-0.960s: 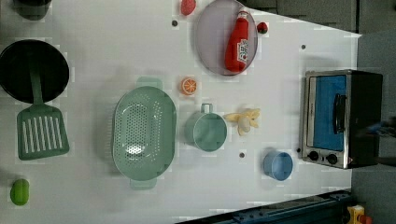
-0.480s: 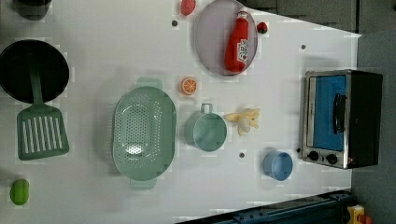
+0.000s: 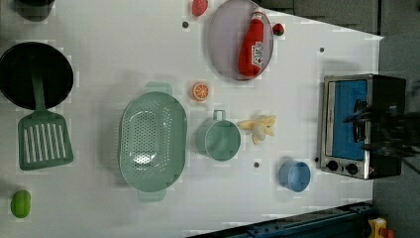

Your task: Pick banana from table and place on oven.

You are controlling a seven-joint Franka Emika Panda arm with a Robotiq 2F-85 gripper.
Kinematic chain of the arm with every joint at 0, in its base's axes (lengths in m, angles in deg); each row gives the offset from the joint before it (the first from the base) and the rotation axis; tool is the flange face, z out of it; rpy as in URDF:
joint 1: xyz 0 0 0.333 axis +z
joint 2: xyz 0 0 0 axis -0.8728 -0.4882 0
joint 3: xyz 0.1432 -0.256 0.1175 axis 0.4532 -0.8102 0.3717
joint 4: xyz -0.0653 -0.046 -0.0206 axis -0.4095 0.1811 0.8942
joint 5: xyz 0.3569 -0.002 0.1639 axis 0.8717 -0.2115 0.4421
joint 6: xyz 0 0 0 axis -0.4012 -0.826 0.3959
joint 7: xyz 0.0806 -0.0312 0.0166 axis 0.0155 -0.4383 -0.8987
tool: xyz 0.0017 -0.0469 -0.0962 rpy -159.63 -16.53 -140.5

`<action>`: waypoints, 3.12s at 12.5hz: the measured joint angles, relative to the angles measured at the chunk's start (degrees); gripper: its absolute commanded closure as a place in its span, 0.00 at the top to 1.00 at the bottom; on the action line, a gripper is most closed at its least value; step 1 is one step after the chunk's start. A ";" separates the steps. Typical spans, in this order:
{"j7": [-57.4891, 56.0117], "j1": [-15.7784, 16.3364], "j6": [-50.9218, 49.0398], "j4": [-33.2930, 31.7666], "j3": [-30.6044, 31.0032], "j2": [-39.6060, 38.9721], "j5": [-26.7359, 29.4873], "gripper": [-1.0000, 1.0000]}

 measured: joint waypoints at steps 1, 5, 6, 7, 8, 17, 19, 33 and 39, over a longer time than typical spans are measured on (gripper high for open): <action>0.00 -0.24 4.27 -2.57 0.19 -2.64 -0.03 1.00; 0.40 -0.14 16.11 -8.84 0.24 -8.88 0.54 1.00; 0.41 -0.12 21.35 -9.62 0.78 -10.12 1.48 1.00; 0.42 0.16 25.49 -10.41 1.08 -11.49 1.72 1.00; 0.42 0.57 27.58 -11.53 1.23 -12.77 0.92 1.00; 0.45 0.27 41.68 -15.00 1.80 -27.07 0.90 1.00; 0.55 -0.20 43.87 -15.11 1.86 -28.50 2.01 0.84; 1.02 0.05 35.98 -14.10 3.03 -17.06 0.92 0.21; 1.03 0.03 2.66 3.58 2.26 2.11 1.46 0.21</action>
